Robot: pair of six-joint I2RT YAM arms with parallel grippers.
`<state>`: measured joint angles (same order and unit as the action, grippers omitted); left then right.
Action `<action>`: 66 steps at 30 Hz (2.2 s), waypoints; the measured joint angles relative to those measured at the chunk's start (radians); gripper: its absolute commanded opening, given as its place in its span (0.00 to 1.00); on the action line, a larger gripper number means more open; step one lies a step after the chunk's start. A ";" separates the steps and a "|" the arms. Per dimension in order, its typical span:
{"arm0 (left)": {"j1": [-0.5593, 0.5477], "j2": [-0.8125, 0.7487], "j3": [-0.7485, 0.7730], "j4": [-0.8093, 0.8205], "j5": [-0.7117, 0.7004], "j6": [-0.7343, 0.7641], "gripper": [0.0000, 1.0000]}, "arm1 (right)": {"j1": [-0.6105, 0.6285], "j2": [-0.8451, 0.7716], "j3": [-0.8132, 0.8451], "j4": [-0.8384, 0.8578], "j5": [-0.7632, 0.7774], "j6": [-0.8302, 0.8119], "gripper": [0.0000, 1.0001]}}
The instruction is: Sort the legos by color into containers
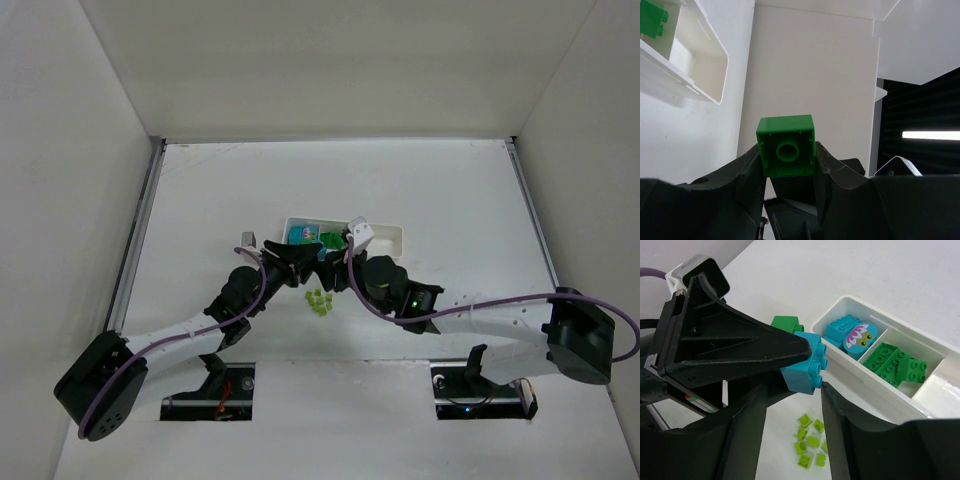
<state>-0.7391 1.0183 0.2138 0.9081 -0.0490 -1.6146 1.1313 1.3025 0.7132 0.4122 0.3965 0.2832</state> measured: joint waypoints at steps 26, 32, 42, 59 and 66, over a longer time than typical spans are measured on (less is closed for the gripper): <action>-0.013 0.013 0.005 -0.002 -0.010 -0.015 0.35 | -0.011 0.008 -0.005 0.054 0.040 -0.019 0.29; -0.022 0.014 0.005 -0.002 -0.004 -0.013 0.57 | -0.011 0.008 -0.007 0.080 0.040 -0.014 0.29; -0.020 0.013 0.005 -0.005 -0.003 0.012 0.63 | -0.019 -0.009 -0.026 0.093 0.040 -0.005 0.29; 0.021 -0.053 0.045 -0.153 0.000 0.146 0.47 | -0.037 -0.040 -0.066 0.092 0.054 -0.003 0.29; 0.021 -0.053 0.051 -0.170 0.000 0.164 0.45 | -0.037 -0.040 -0.067 0.092 0.064 -0.003 0.29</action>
<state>-0.7181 0.9657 0.2646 0.7380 -0.0486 -1.4509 1.0939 1.2629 0.6460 0.5037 0.4603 0.2798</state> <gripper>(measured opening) 0.461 0.355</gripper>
